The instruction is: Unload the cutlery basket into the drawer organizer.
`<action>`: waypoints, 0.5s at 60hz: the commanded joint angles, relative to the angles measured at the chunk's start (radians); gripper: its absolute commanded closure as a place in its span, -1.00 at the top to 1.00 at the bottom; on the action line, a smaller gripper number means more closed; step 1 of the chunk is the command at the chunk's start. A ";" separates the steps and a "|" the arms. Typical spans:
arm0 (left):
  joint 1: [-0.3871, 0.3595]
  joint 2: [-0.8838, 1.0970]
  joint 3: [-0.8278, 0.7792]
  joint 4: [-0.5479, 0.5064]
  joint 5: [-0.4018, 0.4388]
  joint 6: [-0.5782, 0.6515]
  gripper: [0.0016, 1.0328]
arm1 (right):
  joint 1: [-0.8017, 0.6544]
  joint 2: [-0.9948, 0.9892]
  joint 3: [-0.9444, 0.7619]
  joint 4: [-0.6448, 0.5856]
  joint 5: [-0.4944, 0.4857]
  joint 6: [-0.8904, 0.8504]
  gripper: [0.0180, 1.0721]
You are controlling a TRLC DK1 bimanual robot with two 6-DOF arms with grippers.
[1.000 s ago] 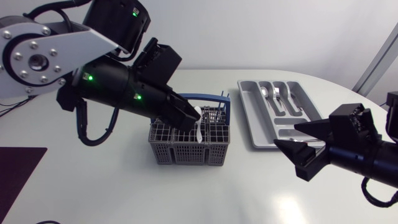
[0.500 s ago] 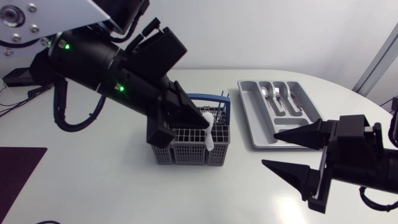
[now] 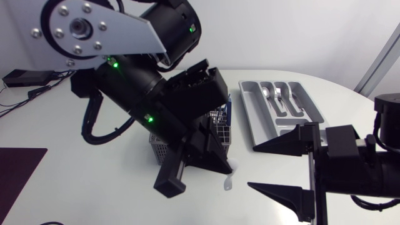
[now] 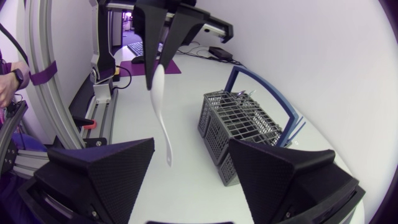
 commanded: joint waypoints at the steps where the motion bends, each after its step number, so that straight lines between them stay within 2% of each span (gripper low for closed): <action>1: -0.002 0.033 0.051 -0.023 0.025 0.039 -0.85 | 0.034 0.024 0.018 -0.013 -0.006 -0.031 0.46; 10: 0.000 0.057 0.076 -0.041 0.031 0.053 -0.85 | 0.063 0.040 0.005 -0.007 -0.007 -0.039 0.14; 20: 0.000 0.076 0.100 -0.056 0.044 0.057 -0.85 | 0.069 0.052 0.004 0.001 -0.007 -0.039 0.11; 30: -0.002 0.086 0.125 -0.064 0.056 0.057 -0.85 | 0.095 0.064 0.004 0.013 -0.001 -0.038 -0.17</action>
